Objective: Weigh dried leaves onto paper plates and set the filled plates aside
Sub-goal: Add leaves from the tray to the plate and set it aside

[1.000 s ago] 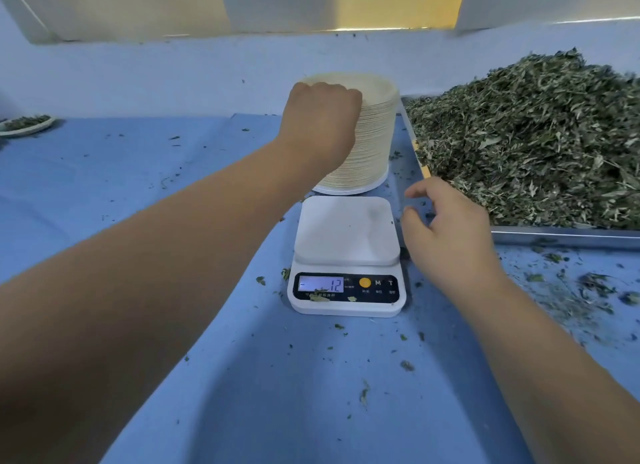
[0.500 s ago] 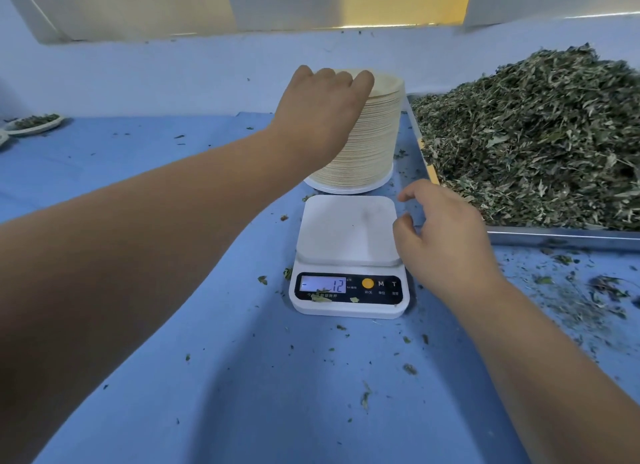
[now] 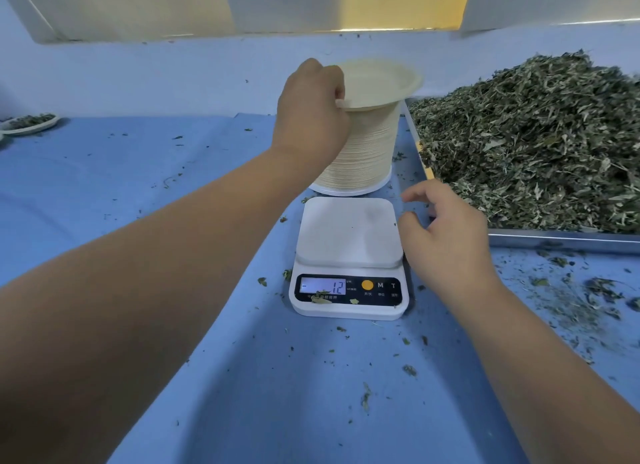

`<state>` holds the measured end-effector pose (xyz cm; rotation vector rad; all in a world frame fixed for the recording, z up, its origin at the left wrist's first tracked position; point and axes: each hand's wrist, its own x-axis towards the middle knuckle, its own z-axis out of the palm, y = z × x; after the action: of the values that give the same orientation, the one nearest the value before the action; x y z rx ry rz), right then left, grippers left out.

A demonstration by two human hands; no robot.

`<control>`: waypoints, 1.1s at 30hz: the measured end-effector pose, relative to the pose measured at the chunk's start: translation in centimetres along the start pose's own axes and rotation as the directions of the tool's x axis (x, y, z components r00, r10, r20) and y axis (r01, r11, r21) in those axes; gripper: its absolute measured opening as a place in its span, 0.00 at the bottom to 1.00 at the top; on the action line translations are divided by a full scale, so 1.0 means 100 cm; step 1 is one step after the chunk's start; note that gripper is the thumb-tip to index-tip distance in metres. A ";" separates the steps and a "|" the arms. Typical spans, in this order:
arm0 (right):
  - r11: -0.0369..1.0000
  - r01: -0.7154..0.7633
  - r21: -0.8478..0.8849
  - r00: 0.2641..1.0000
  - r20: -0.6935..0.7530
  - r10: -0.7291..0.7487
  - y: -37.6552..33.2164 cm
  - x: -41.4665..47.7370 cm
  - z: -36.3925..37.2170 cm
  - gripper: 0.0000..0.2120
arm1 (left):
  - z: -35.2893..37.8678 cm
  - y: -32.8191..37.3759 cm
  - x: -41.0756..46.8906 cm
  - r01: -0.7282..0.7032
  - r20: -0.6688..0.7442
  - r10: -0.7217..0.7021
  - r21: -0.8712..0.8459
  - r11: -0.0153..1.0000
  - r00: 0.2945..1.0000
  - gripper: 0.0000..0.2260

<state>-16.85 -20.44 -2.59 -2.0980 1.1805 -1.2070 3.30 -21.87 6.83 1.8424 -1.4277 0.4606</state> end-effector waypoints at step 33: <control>0.876 -0.380 0.298 0.918 0.232 0.320 0.011 0.006 0.003 0.09 | -0.009 -0.057 -0.139 0.569 0.298 -0.514 -0.637 0.520 0.804 0.18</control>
<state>-16.94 -21.59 -3.23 -1.6123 1.1212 -0.9521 4.43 -11.32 -3.88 1.5213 -0.7855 -0.4491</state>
